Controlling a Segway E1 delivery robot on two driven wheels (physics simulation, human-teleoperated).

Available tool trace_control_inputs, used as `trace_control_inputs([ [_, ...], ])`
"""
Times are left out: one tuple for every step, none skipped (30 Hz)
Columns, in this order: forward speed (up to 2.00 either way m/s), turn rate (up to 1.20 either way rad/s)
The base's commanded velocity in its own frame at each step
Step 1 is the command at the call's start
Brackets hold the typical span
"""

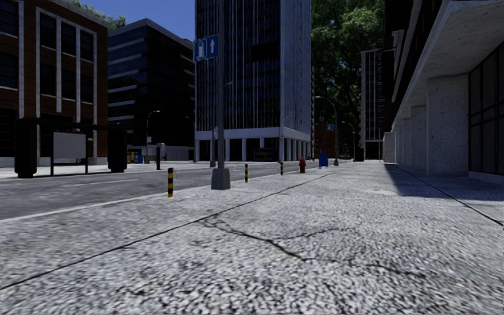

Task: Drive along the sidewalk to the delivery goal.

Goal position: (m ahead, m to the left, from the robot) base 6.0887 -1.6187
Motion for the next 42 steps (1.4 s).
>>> trace_control_inputs([
  [2.0,0.0],
  [2.0,0.0],
  [2.0,0.0],
  [2.0,0.0],
  [2.0,0.0],
  [2.0,0.0],
  [2.0,0.0],
  [2.0,0.0],
  [2.0,-0.14],
  [2.0,-0.14],
  [2.0,-0.32],
  [2.0,-0.39],
  [2.0,-0.43],
  [2.0,-0.43],
  [2.0,-0.46],
  [2.0,-0.46],
  [2.0,-0.47],
  [2.0,-0.47],
  [2.0,-0.47],
  [2.0,-0.29],
  [2.0,0.0],
  [2.0,0.0],
  [2.0,0.0],
  [2.0,0.0],
  [2.0,0.0],
  [2.0,0.0],
  [2.0,0.0],
  [2.0,0.0],
  [2.0,0.0],
  [2.0,0.0],
  [2.0,0.0],
  [2.0,0.0],
  [2.0,0.0],
  [2.0,0.0],
  [2.0,0.0],
  [2.0,0.0],
  [2.0,0.0],
  [2.0,0.0],
  [2.0,0.0],
  [2.0,0.0],
  [2.0,0.0],
  [2.0,0.0],
])
